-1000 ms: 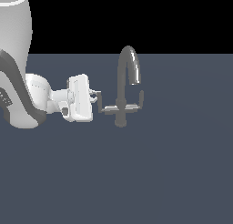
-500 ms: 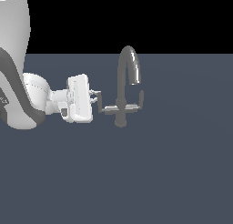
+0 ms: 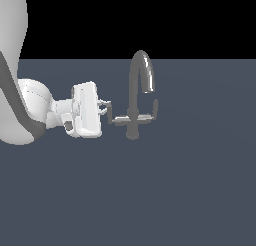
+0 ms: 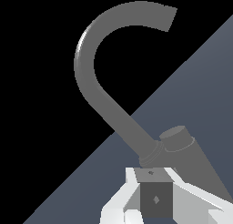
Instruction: Turn on the faucet by rotating a designated handle.
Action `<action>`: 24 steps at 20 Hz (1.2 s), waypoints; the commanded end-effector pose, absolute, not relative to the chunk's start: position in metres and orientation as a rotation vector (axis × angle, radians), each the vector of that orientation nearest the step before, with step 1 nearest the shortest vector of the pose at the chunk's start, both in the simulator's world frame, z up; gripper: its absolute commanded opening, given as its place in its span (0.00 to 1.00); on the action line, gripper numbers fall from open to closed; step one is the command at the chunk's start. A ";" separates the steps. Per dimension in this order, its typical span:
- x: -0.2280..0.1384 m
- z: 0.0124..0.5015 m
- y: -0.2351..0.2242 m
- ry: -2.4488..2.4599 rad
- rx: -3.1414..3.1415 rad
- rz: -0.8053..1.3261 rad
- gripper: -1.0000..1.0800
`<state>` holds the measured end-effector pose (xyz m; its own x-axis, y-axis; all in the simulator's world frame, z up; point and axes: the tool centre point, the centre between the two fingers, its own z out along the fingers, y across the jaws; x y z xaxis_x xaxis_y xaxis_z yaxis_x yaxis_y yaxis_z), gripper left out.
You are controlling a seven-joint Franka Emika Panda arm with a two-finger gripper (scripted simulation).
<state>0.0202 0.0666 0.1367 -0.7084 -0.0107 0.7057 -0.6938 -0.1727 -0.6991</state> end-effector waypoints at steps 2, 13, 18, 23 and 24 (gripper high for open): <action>0.009 0.146 0.065 -1.627 0.795 1.933 0.00; -0.018 0.133 0.060 -1.628 0.798 1.933 0.00; -0.037 0.127 0.057 -1.627 0.796 1.933 0.00; -0.034 0.117 0.056 -1.642 0.787 1.943 0.00; -0.038 0.111 0.056 -1.640 0.788 1.942 0.00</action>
